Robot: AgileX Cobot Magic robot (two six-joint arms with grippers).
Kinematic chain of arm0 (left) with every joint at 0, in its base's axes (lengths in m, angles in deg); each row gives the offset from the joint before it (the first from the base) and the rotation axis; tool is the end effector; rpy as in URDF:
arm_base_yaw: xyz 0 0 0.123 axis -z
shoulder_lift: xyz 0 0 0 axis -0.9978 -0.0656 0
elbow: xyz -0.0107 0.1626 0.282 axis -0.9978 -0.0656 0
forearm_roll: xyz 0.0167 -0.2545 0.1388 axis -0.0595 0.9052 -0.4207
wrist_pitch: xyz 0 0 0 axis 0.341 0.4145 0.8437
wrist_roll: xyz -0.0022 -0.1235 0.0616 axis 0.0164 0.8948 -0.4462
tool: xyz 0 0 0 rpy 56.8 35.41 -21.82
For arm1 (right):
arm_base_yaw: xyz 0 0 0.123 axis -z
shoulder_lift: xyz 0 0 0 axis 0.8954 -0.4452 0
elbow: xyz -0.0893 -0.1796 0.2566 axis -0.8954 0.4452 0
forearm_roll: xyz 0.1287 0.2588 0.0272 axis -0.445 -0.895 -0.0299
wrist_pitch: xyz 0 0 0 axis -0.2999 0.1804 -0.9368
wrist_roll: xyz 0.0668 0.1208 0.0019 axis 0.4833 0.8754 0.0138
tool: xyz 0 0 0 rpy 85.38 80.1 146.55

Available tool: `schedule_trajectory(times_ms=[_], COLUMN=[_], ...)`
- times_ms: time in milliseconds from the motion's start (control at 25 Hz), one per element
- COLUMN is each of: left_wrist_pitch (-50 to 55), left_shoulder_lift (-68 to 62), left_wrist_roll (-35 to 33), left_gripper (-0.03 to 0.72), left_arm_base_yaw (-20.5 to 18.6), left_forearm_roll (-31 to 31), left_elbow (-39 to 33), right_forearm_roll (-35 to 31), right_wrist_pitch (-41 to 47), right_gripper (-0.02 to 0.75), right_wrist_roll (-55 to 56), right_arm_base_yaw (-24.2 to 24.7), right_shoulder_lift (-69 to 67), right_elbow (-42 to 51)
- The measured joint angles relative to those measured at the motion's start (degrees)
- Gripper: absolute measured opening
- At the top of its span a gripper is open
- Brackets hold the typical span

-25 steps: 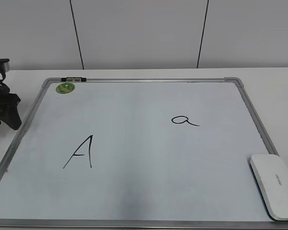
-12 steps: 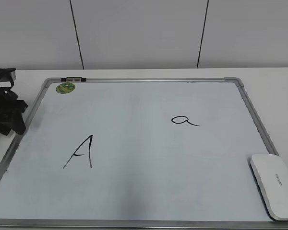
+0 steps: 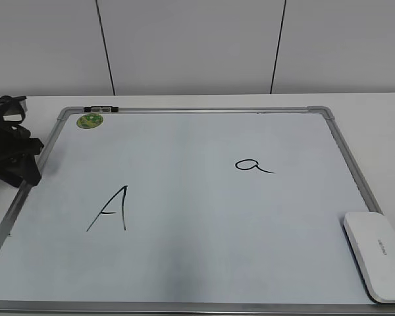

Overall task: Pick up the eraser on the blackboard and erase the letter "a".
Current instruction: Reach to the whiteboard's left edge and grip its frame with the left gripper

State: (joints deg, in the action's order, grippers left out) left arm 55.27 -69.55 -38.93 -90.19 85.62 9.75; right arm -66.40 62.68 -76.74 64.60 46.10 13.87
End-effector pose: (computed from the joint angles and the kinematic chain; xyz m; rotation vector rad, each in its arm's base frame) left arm 0.4700 0.0008 0.0899 0.0961 3.0010 -0.3317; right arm 0.0236 -0.0074 0.2618 0.0736 2.1160 -0.0503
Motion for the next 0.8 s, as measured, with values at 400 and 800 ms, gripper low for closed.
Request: schedule_trajectory(times_ms=[400, 800], left_wrist_pitch=[0.2, 1.4], left_shoulder_lift=[-0.1, -0.8], left_wrist_roll=[0.0, 0.5], left_gripper=[0.206, 0.125], left_arm_base_yaw=[0.0, -0.1], left_forearm_roll=[0.7, 1.7], left_elbow=[0.1, 0.7], right_forearm_roll=[0.0, 0.0], right_wrist_pitch=[0.0, 0.0], right_gripper=[0.587, 0.587], right_wrist_roll=[0.0, 0.0], right_arm_base_yaw=[0.0, 0.0], right_shoulder_lift=[0.0, 0.0], right_elbow=[0.0, 0.0])
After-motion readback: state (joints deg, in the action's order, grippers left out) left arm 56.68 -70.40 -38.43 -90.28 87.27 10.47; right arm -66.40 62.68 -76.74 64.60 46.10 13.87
